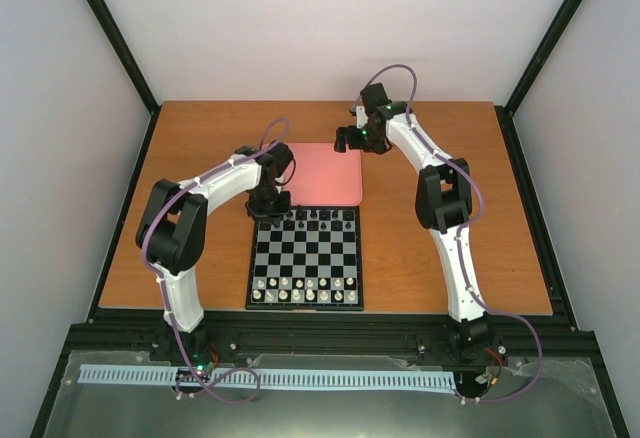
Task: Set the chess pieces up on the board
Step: Place the chess piece on the chessboard.
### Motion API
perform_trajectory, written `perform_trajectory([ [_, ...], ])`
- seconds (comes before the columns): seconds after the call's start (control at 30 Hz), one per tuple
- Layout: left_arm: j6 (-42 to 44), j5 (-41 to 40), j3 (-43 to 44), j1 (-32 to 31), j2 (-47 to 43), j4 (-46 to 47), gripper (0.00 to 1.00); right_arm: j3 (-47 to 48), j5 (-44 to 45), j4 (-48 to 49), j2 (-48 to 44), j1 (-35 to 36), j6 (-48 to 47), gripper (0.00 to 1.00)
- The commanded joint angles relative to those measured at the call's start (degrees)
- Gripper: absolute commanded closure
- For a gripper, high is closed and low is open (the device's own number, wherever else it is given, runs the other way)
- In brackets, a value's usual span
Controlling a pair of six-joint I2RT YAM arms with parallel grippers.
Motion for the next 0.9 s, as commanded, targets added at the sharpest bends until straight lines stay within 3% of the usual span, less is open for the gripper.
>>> perform_trajectory([
  [0.0, -0.64, -0.5, -0.28, 0.02, -1.05, -0.61, 0.91, -0.39, -0.17, 0.05, -0.36, 0.4, -0.56, 0.0],
  [0.27, -0.71, -0.4, -0.25, -0.03, -1.09, -0.44, 0.8, -0.84, -0.09, 0.09, -0.75, 0.4, -0.72, 0.0],
  [0.73, -0.36, -1.95, 4.74, -0.03, -2.87, -4.42, 0.75, -0.92, 0.27, 0.2, -2.64, 0.4, -0.39, 0.0],
  [0.87, -0.34, -2.81, 7.36, 0.04, -3.83, -6.51, 0.68, -0.53, 0.65, -0.61, -3.38, 0.49, -0.39, 0.0],
])
